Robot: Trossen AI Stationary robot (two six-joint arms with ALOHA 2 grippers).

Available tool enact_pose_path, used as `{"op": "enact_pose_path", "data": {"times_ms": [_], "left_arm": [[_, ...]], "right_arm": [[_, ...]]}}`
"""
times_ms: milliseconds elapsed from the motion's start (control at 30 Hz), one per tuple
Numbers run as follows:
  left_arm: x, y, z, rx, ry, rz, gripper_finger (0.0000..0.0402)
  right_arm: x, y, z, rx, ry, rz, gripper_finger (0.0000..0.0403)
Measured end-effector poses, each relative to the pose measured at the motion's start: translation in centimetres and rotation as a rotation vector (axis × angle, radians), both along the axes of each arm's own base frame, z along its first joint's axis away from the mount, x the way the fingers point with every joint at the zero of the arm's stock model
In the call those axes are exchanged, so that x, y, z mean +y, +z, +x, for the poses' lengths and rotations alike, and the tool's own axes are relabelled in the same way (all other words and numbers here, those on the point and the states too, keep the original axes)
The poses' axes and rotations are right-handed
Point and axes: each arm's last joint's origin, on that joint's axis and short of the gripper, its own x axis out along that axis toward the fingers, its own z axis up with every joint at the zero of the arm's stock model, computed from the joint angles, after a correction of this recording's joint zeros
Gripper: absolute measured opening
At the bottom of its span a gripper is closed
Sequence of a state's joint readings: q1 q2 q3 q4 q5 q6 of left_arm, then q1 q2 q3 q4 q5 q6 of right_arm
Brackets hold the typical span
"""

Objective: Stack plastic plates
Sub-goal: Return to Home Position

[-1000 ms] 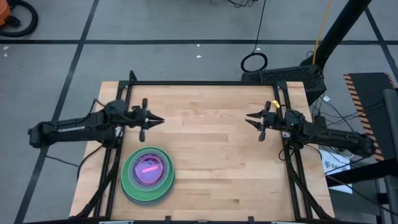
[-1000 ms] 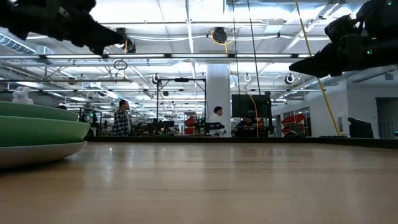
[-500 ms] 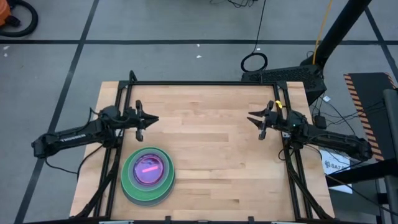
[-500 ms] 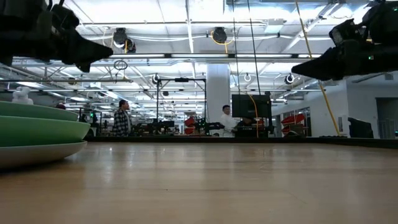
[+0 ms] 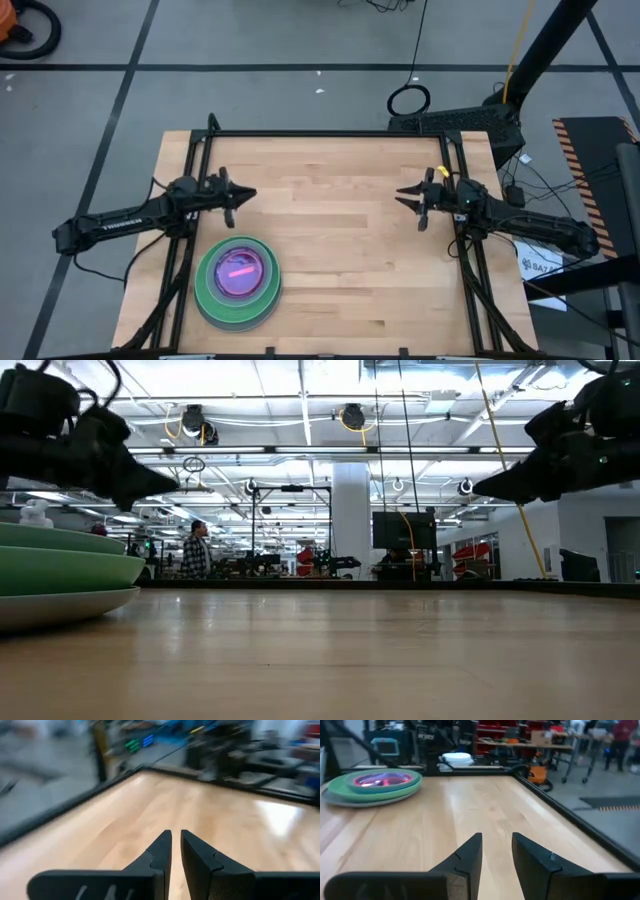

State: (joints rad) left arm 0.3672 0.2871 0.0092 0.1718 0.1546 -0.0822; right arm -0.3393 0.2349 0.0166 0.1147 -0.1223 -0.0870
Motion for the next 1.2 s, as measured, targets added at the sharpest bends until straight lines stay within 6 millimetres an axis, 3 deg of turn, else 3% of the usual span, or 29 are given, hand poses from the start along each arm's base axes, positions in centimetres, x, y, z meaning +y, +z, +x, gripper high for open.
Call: {"op": "enact_pose_path", "data": {"times_ms": [133, 533, 633, 767, 1033, 1200], "left_arm": [[0.3, -0.7, -0.2, 0.056, 0.140, -0.090, 0.0047], [0.3, -1.2, -0.3, 0.105, 0.149, -0.097, 0.0047], [0.3, -1.2, -0.3, 0.107, 0.150, -0.098, 0.0047], [0.3, -1.2, -0.3, 0.110, 0.150, -0.099, 0.0047], [0.3, -1.4, -0.3, 0.131, 0.150, -0.106, 0.0047], [0.3, -1.5, -0.3, 0.135, 0.150, -0.107, 0.0047]], "right_arm": [[0.0, -0.2, 0.0, 0.007, -0.027, 0.077, 0.0100], [0.4, -0.2, -0.1, 0.005, -0.003, 0.074, 0.0100], [1.1, 0.4, -0.5, -0.059, 0.051, 0.052, 0.0100], [1.1, 1.1, -1.2, -0.119, 0.013, -0.135, 0.0100], [1.4, 1.0, -1.1, -0.078, 0.037, -0.267, 0.0100], [1.3, 1.0, -1.1, -0.082, 0.019, -0.248, 0.0100]]}}
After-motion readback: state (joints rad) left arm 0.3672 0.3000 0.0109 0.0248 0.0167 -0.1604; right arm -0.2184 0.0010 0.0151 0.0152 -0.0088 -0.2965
